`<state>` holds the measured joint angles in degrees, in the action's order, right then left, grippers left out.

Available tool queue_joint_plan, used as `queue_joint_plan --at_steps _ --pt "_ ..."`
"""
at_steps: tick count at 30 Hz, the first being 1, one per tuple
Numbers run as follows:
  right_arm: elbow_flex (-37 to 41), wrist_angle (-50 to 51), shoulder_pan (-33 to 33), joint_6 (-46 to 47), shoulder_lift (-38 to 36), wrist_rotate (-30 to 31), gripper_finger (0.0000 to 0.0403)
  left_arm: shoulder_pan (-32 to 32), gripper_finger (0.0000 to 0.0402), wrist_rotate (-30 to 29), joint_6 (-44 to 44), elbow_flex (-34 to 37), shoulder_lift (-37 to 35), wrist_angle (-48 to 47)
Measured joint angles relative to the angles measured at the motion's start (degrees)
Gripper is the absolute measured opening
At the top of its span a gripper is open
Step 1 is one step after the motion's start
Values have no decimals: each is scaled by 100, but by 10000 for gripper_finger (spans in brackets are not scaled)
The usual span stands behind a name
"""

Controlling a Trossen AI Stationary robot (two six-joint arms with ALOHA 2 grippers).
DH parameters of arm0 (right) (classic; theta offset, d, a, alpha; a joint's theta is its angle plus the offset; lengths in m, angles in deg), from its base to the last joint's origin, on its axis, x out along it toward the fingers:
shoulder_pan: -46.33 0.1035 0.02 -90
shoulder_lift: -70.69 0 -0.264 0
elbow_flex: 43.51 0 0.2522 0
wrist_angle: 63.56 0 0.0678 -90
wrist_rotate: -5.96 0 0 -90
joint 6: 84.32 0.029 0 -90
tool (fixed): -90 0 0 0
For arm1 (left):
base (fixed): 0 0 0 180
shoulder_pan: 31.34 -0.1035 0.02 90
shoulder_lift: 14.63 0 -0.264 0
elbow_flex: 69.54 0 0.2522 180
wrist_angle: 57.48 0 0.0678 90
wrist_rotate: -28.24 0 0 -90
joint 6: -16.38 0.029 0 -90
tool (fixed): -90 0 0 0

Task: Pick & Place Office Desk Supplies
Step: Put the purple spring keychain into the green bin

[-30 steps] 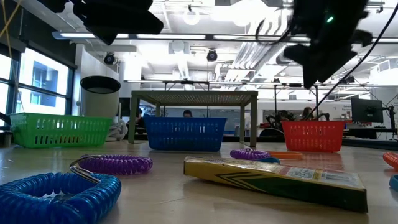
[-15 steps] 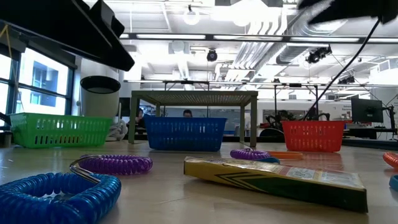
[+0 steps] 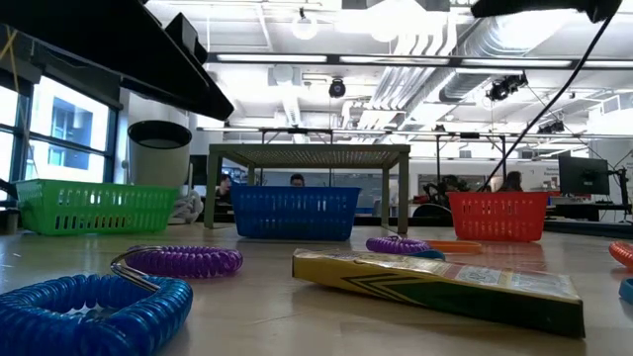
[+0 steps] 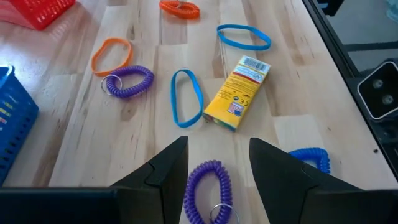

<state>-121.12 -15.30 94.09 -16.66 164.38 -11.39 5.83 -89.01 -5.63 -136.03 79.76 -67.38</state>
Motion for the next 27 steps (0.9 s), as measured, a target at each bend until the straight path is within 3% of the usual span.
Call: queue_joint_plan --at_steps 13,27 --pt "0 -379 -131 -42 324 -144 193 2 165 0 -13 0 0 0" --pt "0 -643 -323 -83 343 -742 193 2 165 2 -41 0 0 -2"
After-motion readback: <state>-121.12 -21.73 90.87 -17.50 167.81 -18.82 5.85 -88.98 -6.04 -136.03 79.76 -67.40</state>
